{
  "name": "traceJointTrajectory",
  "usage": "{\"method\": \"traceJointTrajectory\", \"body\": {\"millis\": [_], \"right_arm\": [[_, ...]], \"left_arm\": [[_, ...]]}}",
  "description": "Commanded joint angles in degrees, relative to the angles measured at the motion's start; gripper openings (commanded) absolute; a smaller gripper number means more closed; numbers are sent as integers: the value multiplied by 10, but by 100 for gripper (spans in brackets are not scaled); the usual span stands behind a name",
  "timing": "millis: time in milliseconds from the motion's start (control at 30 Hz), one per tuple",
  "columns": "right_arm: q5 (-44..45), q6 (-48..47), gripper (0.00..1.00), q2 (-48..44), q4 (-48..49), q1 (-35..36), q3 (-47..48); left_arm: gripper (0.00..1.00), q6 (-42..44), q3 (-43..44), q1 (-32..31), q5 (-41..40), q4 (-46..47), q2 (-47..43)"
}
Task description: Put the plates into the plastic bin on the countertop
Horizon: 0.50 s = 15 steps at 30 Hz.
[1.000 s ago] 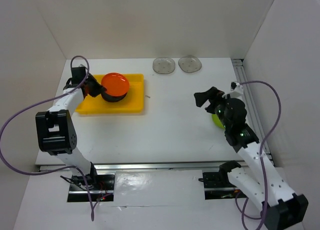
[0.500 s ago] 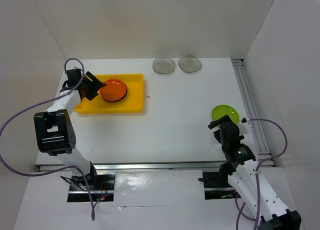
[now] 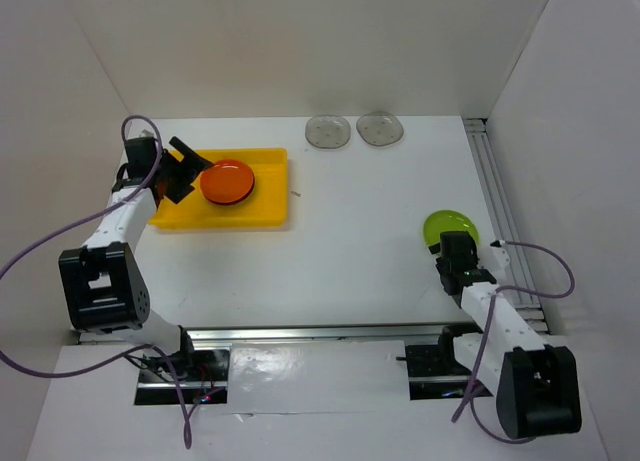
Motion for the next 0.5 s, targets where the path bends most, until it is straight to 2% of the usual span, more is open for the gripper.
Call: {"method": "traceJointTrajectory", "body": {"millis": [0, 233, 367, 467], "right_arm": [[-21, -35, 96, 48, 123, -46, -6], [-60, -75, 89, 132, 189, -89, -11], [-82, -80, 83, 203, 177, -103, 19], [-112, -92, 69, 250, 177, -110, 41]], "left_arm": [[99, 17, 41, -1, 25, -34, -39], [99, 37, 61, -7, 49, -57, -70], [99, 37, 61, -12, 67, -51, -64], [99, 37, 61, -13, 67, -51, -64]]}}
